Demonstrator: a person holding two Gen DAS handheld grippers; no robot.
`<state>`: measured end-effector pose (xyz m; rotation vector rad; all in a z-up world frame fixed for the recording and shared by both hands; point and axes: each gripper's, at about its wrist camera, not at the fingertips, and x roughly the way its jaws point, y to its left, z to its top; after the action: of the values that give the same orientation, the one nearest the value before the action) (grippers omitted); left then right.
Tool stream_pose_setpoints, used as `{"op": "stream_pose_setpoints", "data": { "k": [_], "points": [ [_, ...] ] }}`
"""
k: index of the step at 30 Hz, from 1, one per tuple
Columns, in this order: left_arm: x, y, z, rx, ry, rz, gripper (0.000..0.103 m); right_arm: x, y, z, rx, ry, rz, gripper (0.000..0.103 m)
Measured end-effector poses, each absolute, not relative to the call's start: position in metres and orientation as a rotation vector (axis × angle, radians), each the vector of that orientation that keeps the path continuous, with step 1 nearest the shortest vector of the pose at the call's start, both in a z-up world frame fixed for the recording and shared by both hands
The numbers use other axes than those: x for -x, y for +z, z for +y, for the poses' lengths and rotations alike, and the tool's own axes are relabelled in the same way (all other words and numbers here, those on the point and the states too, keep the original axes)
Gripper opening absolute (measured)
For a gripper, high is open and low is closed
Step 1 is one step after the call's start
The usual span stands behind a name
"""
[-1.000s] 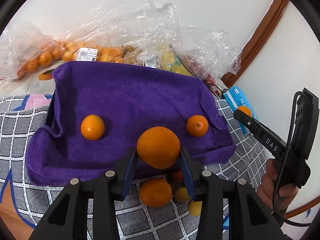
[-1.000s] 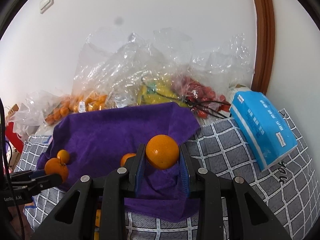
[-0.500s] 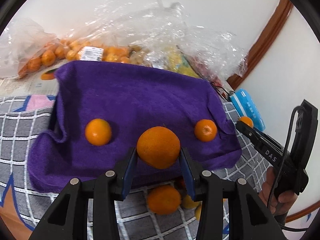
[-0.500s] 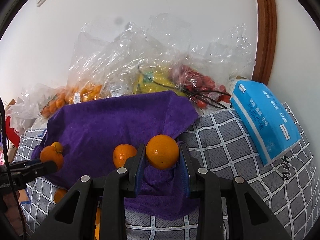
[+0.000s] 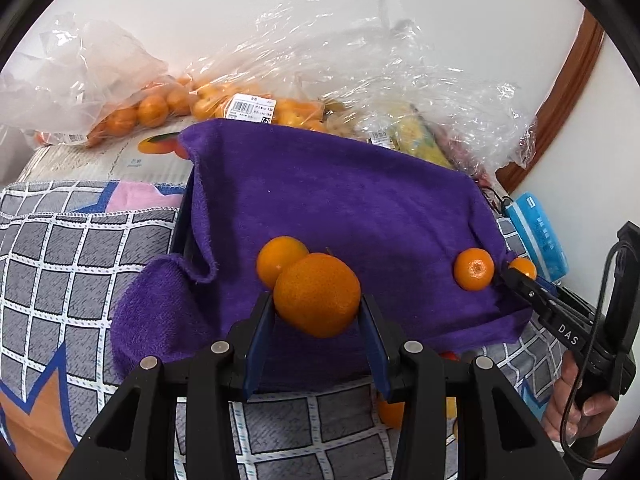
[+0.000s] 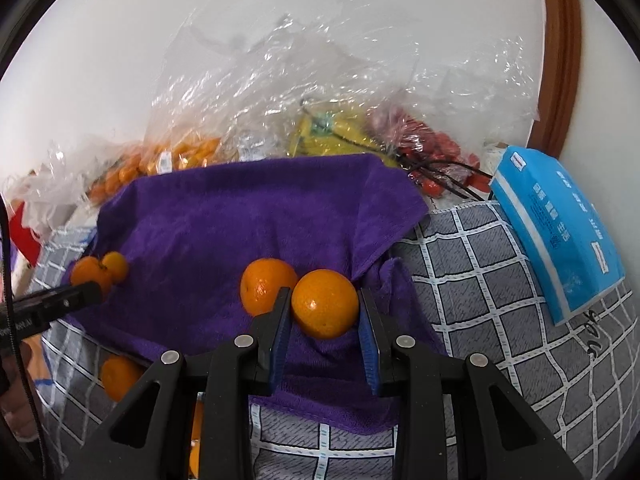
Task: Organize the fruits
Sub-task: 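Carry both held oranges over the purple towel and lower them, then open the right tool to drop its orange on the towel while the left tool lowers its mandarin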
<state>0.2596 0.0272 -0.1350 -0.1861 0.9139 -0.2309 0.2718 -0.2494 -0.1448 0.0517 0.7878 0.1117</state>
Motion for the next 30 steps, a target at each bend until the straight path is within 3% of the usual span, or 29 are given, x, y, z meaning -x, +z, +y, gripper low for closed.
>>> {"op": "stream_pose_setpoints", "data": {
  "k": [20,24,30],
  "points": [
    [-0.260,-0.144,0.020,0.170,-0.238,0.864,0.042,-0.278,-0.163,-0.241,-0.030,0.144,0.824,0.032],
    [-0.258,-0.142,0.021,0.194,-0.264,0.856,0.042,-0.274,-0.160,-0.239,-0.033,0.179,0.806,0.052],
    [-0.251,-0.132,0.026,0.227,-0.275,0.821,0.046,-0.261,-0.144,-0.244,-0.073,0.193,0.723,0.055]
  ]
}}
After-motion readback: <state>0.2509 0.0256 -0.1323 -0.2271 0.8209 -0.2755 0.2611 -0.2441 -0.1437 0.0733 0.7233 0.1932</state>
